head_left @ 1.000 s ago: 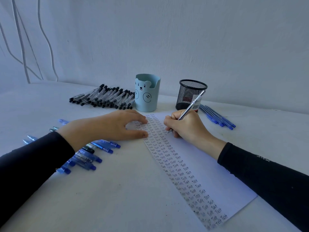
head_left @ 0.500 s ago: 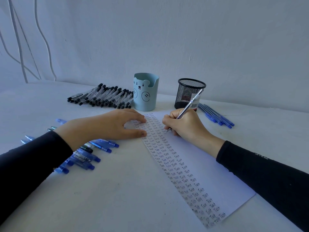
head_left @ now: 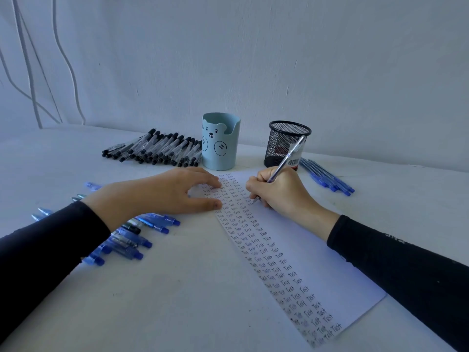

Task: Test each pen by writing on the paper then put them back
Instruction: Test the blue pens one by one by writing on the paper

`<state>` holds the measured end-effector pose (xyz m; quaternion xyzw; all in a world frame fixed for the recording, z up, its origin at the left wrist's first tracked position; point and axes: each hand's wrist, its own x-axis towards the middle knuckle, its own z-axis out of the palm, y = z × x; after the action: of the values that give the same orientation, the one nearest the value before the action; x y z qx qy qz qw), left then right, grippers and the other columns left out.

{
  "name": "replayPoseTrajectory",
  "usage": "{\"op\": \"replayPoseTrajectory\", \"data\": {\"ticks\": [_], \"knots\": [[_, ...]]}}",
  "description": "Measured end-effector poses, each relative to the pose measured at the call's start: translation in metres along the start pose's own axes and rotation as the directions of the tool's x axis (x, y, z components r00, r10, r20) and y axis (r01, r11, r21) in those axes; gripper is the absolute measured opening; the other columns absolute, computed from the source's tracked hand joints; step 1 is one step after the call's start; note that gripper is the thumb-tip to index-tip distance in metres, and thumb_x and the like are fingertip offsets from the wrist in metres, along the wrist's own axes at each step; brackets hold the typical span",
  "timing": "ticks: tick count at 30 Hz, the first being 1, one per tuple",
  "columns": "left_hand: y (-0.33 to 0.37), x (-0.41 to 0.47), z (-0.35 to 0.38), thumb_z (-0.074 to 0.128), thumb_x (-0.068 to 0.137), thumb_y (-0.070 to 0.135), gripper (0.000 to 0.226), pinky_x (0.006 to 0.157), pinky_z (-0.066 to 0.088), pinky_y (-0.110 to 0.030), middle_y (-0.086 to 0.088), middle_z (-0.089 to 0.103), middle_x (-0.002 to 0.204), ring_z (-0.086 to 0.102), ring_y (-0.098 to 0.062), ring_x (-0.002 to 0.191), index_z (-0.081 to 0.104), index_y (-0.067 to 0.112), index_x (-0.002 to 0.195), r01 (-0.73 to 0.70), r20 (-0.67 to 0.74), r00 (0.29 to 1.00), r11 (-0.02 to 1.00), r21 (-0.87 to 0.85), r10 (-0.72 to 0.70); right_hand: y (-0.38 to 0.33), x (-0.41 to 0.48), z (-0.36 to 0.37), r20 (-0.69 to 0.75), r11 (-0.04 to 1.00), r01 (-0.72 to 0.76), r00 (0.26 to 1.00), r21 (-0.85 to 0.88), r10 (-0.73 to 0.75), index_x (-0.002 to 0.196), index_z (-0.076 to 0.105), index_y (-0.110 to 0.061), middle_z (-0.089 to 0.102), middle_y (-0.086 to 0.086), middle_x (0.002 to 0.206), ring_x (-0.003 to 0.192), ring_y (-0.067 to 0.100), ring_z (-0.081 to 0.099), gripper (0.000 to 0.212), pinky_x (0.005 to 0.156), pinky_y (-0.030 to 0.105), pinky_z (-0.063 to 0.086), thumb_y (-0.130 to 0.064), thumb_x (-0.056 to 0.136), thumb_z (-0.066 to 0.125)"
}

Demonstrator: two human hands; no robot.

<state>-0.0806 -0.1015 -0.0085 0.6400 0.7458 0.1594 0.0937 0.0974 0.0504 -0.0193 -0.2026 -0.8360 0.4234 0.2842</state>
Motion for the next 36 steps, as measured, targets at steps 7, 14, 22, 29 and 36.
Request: {"op": "replayPoseTrajectory", "data": {"ticks": [7,14,22,29,36], "knots": [[0.001,-0.001,0.0,0.05,0.073,0.072,0.071,0.094,0.033,-0.01,0.023,0.044,0.139,0.041,0.005,0.124,0.05,0.038,0.135,0.0,0.0,1.0,1.0,-0.008,0.0,-0.008,0.012,-0.037,0.059,0.993,0.068,0.995,0.096,-0.074,0.09,0.067,-0.005,0.066,-0.003,0.065,0.056,0.009,0.055,0.02,0.057,0.018,0.045,-0.025,0.086,0.073],[0.004,-0.002,0.0,0.049,0.073,0.071,0.074,0.1,0.032,-0.012,0.02,0.045,0.14,0.04,0.005,0.126,0.05,0.034,0.137,-0.009,-0.002,1.0,1.0,0.004,0.009,-0.009,0.028,-0.075,0.131,0.954,-0.048,0.991,0.296,0.009,0.111,0.067,-0.012,0.07,0.01,0.099,0.091,0.021,0.067,0.026,0.077,0.032,0.054,-0.013,0.091,0.051],[0.001,-0.001,0.0,0.047,0.072,0.076,0.076,0.087,0.031,0.001,0.021,0.043,0.139,0.04,0.006,0.124,0.049,0.037,0.137,-0.009,0.002,1.0,1.0,-0.02,0.009,-0.007,0.028,-0.097,0.237,0.993,-0.033,0.969,-0.117,0.061,0.114,0.051,-0.027,0.071,0.003,0.097,0.081,0.015,0.065,0.036,0.07,0.027,0.054,0.004,0.096,0.049],[-0.002,-0.001,0.001,0.037,0.059,0.093,0.094,0.089,0.028,0.002,0.024,0.044,0.137,0.039,0.01,0.121,0.05,0.038,0.135,-0.023,-0.006,1.0,0.999,-0.03,0.023,0.005,0.028,-0.091,0.324,0.742,0.097,0.931,-0.663,0.168,0.099,0.064,-0.029,0.062,-0.005,0.108,0.098,0.014,0.06,0.017,0.091,0.03,0.049,-0.014,0.097,0.056],[-0.002,0.0,0.002,0.036,0.058,0.095,0.097,0.087,0.03,0.001,0.023,0.045,0.138,0.04,0.008,0.123,0.05,0.038,0.135,-0.023,-0.008,1.0,0.999,-0.046,0.022,0.013,0.028,-0.086,0.323,0.715,0.099,0.928,-0.692,0.184,0.107,0.067,-0.025,0.059,-0.005,0.1,0.092,0.014,0.055,0.021,0.088,0.029,0.046,-0.011,0.096,0.057]]}}
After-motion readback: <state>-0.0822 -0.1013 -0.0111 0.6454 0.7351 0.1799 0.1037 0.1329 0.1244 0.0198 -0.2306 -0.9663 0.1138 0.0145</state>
